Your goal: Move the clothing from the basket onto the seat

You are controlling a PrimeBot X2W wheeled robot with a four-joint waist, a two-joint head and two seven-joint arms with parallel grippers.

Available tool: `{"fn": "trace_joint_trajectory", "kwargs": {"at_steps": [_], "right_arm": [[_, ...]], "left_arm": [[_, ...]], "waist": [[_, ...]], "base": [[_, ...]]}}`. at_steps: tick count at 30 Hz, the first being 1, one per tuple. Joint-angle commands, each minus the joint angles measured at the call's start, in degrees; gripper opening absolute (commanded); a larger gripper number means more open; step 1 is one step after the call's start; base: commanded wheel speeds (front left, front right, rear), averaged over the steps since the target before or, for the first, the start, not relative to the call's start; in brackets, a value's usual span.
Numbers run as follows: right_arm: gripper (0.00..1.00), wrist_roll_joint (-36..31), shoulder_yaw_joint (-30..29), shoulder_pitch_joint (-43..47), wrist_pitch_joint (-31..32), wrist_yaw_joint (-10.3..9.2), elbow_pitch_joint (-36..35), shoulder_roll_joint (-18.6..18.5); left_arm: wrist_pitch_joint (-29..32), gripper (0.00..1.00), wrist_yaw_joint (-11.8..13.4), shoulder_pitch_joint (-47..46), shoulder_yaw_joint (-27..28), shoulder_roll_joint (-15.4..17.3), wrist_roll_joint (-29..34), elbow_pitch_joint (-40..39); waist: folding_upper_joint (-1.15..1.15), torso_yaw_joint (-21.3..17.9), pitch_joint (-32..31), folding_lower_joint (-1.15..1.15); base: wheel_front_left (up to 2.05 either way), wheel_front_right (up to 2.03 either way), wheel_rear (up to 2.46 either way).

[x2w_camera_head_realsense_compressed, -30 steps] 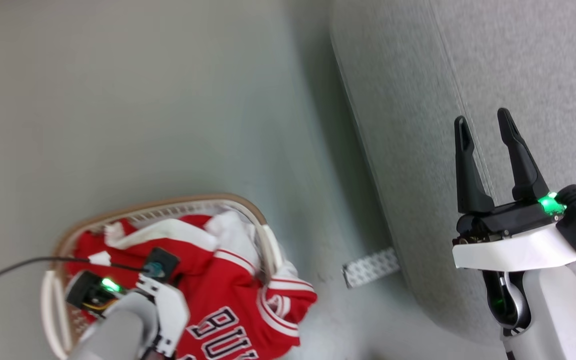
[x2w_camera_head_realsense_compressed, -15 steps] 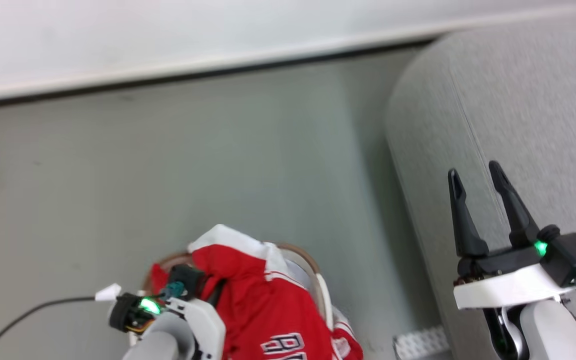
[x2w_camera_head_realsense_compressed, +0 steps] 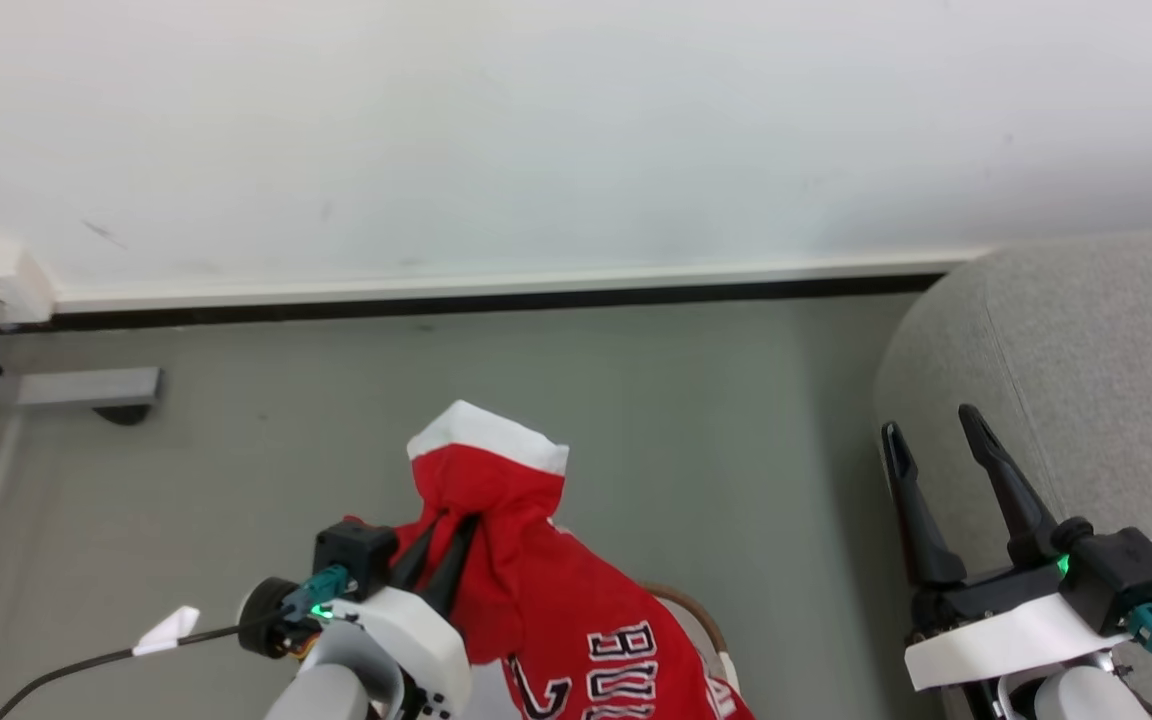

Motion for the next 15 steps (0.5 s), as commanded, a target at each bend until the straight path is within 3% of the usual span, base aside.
{"fn": "trace_joint_trajectory", "kwargs": {"at_steps": [1,15], "right_arm": [[1.00,0.50,0.15,0.85,0.04,-0.10,0.25,-0.58],[1.00,1.18,1.92,4.05,0.04,-0.10,0.73,-0.07]], "left_arm": [[-0.14,0.00,0.19,0.83,0.52,0.62,-0.47,-1.14],[0.38,0.00,0.39,3.32,2.73,1.73,-2.00,-17.77]], "waist": [[0.00,1.39,-1.58,0.01],[0.00,2.88,-5.74,0.01]], "base": [[0.00,0.00,0.00],[0.00,0.00,0.00]]}}
